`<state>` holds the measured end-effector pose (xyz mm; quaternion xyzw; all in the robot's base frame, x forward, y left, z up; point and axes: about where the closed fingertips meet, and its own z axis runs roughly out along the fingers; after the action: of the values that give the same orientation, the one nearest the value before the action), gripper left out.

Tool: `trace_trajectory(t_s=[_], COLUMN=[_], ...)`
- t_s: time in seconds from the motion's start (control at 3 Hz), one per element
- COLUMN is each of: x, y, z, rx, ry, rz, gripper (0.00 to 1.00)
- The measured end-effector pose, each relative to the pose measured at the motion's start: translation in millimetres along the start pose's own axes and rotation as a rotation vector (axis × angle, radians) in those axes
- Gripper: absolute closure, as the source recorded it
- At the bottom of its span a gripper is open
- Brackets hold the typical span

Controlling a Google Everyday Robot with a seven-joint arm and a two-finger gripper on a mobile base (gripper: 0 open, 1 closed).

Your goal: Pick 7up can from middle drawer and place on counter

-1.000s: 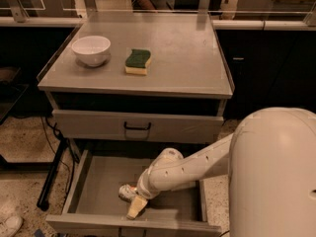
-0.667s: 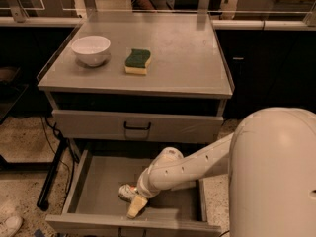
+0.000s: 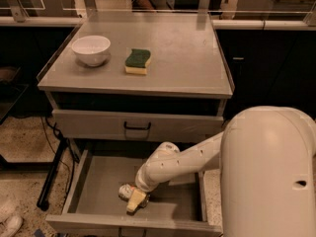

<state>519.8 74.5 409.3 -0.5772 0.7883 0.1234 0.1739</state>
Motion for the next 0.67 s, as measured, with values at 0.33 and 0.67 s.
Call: trace_trajectory(t_s=[0.33,0.67], x=[7,19], y=[-12,-25], z=[10,17], rx=[0.004,0.019], ry=[0.01,0.018], rz=[0.025,0.063], gripper=[0.0,0.0])
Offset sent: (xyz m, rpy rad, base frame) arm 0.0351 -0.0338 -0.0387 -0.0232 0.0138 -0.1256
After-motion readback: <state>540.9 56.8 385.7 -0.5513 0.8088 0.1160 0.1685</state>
